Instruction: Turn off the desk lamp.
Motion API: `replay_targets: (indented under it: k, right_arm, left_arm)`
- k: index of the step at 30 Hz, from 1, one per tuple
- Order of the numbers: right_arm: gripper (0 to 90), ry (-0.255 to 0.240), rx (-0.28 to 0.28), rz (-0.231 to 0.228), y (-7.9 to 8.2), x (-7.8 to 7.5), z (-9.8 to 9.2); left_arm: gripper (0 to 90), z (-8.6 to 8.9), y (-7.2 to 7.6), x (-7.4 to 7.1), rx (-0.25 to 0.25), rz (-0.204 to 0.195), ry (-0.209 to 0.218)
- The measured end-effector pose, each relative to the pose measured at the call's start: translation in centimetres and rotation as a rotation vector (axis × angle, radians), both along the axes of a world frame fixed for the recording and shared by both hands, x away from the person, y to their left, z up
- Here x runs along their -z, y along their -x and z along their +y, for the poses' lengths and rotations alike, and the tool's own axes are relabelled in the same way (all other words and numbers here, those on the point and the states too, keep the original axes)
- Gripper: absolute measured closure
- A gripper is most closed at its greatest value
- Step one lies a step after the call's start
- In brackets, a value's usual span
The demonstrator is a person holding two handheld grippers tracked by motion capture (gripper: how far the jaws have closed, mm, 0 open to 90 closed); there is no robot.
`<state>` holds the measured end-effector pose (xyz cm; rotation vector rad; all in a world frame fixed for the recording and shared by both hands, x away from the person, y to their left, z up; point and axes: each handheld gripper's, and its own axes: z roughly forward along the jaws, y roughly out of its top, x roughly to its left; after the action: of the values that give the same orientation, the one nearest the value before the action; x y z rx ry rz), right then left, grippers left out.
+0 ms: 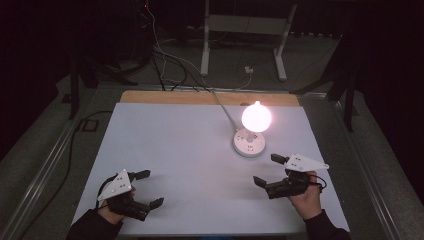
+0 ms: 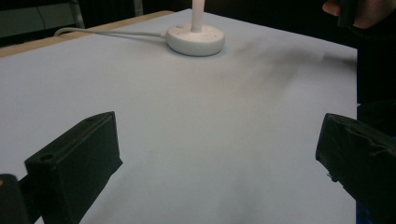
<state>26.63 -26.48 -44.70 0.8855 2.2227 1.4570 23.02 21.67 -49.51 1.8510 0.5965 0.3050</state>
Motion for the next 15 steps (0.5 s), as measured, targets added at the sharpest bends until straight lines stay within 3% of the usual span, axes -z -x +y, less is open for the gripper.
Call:
replay_targets:
  k: [15]
  right_arm:
    - [0.0, 0.023, 0.044, -0.002, -2.5, -0.1, -0.5]
  left_arm:
    - [0.4, 0.0, 0.1, 0.0, -0.001, -0.004, 0.002]
